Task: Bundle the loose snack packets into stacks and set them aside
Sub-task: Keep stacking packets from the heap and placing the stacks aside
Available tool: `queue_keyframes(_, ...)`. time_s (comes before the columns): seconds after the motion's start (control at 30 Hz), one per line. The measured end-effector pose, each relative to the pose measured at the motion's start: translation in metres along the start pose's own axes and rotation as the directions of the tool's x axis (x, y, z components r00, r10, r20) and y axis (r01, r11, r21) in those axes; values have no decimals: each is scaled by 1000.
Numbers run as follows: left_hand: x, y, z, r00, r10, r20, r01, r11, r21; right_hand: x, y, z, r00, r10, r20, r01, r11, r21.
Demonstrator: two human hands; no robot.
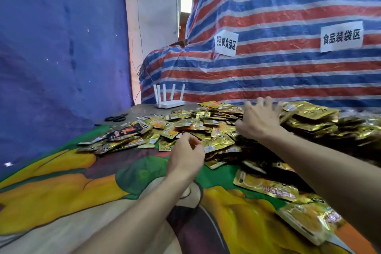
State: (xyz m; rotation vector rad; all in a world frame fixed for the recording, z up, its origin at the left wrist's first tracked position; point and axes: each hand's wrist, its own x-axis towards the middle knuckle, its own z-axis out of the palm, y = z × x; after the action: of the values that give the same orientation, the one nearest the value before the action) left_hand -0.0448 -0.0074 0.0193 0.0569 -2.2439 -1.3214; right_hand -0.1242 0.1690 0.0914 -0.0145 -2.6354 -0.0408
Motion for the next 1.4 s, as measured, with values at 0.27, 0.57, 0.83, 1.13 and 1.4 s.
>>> queue_keyframes(0.27, 79, -22, -25, 978, -6, 207, -146, 689, 710, 25, -58, 49, 966, -195, 168, 145, 951, 275)
queue_keyframes(0.57, 140, -86, 6, 989, -78, 123, -37, 683, 730, 67, -88, 98, 940, -219, 262, 151, 955, 256)
queue_keyframes(0.83, 170, -93, 26, 981, -31, 194, -110, 728, 676, 77, -104, 113, 953, -155, 262, 89, 965, 247)
queue_keyframes(1.13, 147, -81, 21, 967, 255, -27, -195, 800, 568, 54, -96, 90, 965, -244, -97, 262, 920, 293)
queue_keyframes(1.4, 119, -33, -26, 928, 288, -236, -270, 957, 106, 30, -74, 49, 944, -209, -253, 327, 678, 658)
